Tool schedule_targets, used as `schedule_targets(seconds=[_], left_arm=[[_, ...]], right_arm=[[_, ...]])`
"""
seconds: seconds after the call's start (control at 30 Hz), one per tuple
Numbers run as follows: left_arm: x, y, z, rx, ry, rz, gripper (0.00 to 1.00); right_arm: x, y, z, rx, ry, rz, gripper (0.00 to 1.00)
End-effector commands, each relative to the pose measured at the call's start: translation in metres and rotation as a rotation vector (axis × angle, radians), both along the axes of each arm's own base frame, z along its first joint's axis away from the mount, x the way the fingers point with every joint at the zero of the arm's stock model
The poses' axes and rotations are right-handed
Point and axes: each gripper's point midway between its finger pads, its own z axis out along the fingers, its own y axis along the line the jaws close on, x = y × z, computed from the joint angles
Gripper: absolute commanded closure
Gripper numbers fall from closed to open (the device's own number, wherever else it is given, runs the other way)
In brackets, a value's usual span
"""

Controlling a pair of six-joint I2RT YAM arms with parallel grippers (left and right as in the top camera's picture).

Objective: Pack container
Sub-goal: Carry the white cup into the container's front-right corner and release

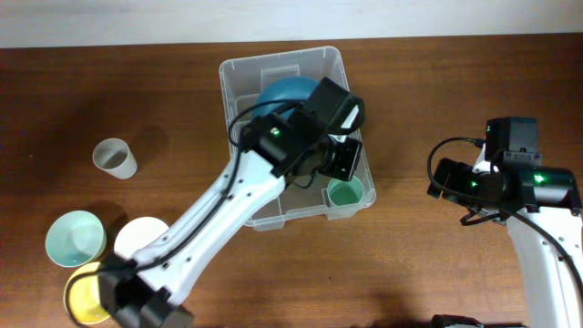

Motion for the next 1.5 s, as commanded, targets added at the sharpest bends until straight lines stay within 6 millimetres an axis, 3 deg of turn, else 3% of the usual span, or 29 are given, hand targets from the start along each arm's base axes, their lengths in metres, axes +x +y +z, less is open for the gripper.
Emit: schedule_targets(seconds=[0.0,0.47,0.5,0.53,0.57,0.6,0.73,0.93,1.07,1.2,1.47], left_arm=[[-0.015,-0.016,-0.008,-0.067,0.115,-0.058,1.0],[-0.032,-0.012,-0.05,0.016,0.282,-0.066,0.98],[-0.032,-0.012,-0.051,0.019,0.284,-0.065,0.93],[-0.032,-0.012,-0.051,0.018,0.283,-0.066,0.74],[-0.031,-0.012,-0.051,0.017,0.282,-0.065,0.7],[-0.031,-0.012,-0.051,0.015,0.279,-0.066,0.58],[-0.03,-0.013,-0.051,0.013,0.275,-0.067,0.46],[-0.026,-0.01,-0.05,0.024,0.256,-0.066,0.45],[-0.007,0.012,-0.044,0.076,0.205,0.006,0.45],[0.02,0.048,-0.032,0.133,0.128,0.116,0.44],[0.054,0.143,-0.02,0.277,0.07,0.354,0.43]], right_arm=[[-0.001,0.002,0.002,-0.002,-0.007,0.005,0.01],[-0.001,0.002,0.002,-0.002,-0.007,0.005,0.01],[-0.001,0.002,0.002,-0.002,-0.007,0.005,0.01],[-0.001,0.002,0.002,-0.002,-0.007,0.005,0.01],[-0.001,0.002,0.002,-0.002,-0.007,0.005,0.01],[-0.001,0.002,0.002,-0.002,-0.007,0.005,0.01],[-0.001,0.002,0.002,-0.002,-0.007,0.005,0.01],[-0.001,0.002,0.002,-0.002,-0.007,0.005,0.01],[0.001,0.001,0.002,-0.002,-0.015,0.006,0.01],[0.004,0.003,-0.001,0.008,-0.008,0.009,0.04],[0.019,0.03,-0.03,0.145,0.071,0.157,0.21]])
